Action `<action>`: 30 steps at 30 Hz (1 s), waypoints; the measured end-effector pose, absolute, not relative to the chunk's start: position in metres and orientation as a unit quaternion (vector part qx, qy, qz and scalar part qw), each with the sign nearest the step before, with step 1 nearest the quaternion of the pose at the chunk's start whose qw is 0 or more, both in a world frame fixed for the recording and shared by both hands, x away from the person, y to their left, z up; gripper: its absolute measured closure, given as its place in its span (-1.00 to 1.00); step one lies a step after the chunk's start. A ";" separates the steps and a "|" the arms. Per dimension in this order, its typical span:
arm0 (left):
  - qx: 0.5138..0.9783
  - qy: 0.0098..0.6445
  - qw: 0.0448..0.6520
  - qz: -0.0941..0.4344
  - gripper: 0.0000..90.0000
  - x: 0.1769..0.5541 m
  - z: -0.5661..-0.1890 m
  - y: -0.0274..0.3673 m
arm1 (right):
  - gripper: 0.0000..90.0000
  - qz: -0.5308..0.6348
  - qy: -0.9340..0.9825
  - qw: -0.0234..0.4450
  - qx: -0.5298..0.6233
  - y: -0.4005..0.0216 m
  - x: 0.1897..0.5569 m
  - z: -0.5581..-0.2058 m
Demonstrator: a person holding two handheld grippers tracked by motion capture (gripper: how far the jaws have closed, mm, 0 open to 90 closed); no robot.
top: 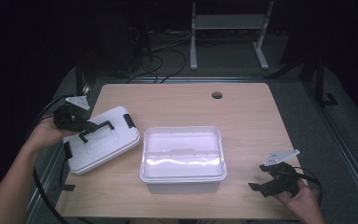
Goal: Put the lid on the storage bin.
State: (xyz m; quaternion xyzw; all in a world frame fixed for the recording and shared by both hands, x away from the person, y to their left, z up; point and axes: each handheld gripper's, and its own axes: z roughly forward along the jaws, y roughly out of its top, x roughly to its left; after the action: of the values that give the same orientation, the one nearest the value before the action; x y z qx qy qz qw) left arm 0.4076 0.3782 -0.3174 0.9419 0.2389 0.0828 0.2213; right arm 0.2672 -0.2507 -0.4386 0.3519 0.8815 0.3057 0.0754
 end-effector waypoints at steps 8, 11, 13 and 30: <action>0.946 0.203 0.233 0.092 0.89 0.388 -0.285 0.366 | -0.64 0.302 0.883 0.075 0.352 -0.250 0.267 -0.439; 0.947 0.190 0.238 0.099 0.89 0.382 -0.276 0.358 | -0.64 0.303 0.882 0.077 0.352 -0.250 0.268 -0.439; 0.948 0.183 0.237 0.106 0.89 0.378 -0.269 0.353 | -0.64 0.304 0.882 0.078 0.352 -0.251 0.268 -0.439; 0.947 0.173 0.241 0.127 0.89 0.363 -0.224 0.356 | -0.64 0.305 0.881 0.079 0.353 -0.252 0.268 -0.438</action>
State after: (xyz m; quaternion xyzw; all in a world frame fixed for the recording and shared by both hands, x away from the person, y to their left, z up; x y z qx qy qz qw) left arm 0.3632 0.3561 -0.2237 0.9467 0.1725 0.1267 0.2408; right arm 0.2684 -0.2521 -0.4377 0.3530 0.8812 0.3045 0.0789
